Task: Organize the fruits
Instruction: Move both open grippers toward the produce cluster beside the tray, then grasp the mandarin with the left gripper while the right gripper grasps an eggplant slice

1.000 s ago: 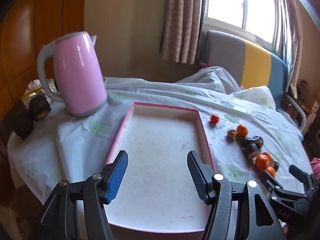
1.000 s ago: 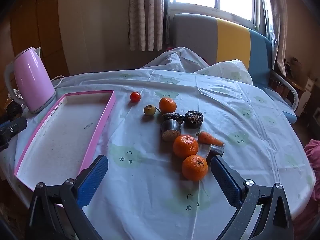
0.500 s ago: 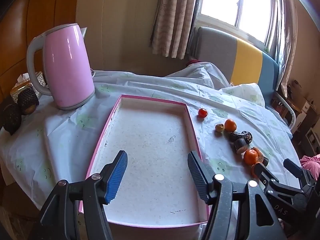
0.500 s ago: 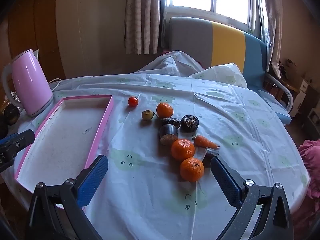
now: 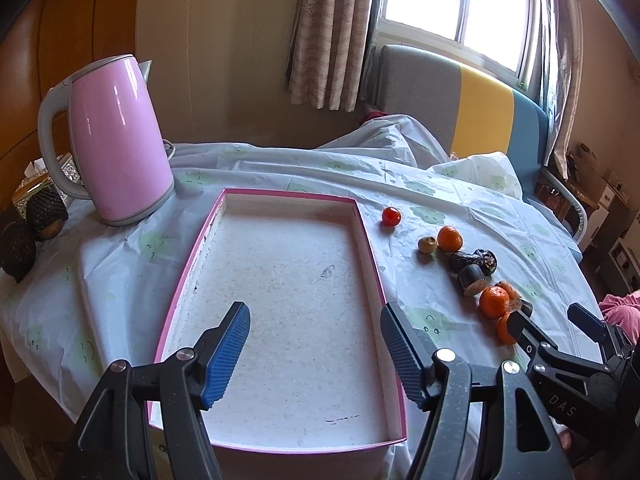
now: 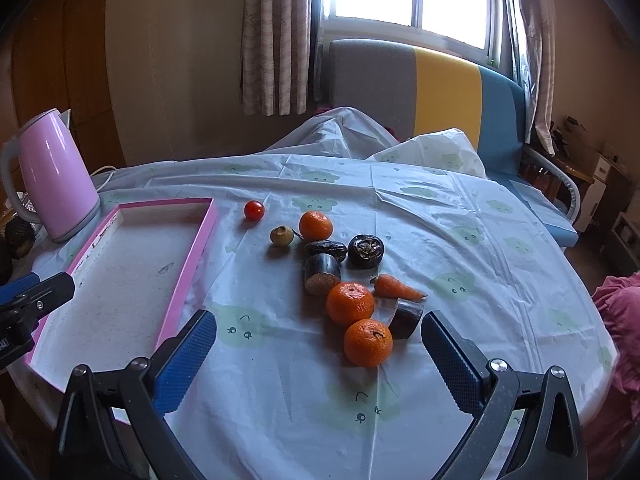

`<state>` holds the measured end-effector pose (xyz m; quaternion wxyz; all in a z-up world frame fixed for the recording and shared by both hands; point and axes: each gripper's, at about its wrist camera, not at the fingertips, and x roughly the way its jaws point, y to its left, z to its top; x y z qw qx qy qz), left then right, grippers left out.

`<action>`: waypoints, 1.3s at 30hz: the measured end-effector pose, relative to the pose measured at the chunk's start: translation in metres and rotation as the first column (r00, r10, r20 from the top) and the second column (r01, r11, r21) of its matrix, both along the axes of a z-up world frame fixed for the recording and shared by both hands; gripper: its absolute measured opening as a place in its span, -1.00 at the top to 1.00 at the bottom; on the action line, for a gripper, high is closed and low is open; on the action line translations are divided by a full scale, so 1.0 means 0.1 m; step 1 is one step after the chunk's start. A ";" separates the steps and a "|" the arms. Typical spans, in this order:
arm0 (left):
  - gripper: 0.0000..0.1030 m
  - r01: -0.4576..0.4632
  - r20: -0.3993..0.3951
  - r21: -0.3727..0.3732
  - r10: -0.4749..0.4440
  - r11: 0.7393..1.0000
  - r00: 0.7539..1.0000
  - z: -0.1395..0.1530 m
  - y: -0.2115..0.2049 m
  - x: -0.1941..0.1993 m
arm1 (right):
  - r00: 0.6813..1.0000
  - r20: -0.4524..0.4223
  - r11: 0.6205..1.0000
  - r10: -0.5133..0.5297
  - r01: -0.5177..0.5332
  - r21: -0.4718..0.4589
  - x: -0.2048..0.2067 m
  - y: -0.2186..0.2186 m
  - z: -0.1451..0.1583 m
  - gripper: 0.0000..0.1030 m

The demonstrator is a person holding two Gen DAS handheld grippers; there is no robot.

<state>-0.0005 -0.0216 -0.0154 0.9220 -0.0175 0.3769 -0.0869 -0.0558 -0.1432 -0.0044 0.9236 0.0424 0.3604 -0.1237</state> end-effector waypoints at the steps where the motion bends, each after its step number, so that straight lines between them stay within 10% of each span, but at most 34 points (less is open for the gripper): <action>1: -0.34 0.003 -0.002 0.001 -0.003 1.000 1.000 0.00 -0.01 0.00 | 1.000 -0.001 1.000 -0.003 0.003 0.002 0.00 -0.02 -0.01 -1.00; 39: -0.34 0.228 -0.091 0.006 -0.226 0.974 0.970 -0.08 -0.59 0.07 | 0.989 -0.093 0.992 -0.115 0.118 0.036 -0.15 -0.68 -0.29 -1.00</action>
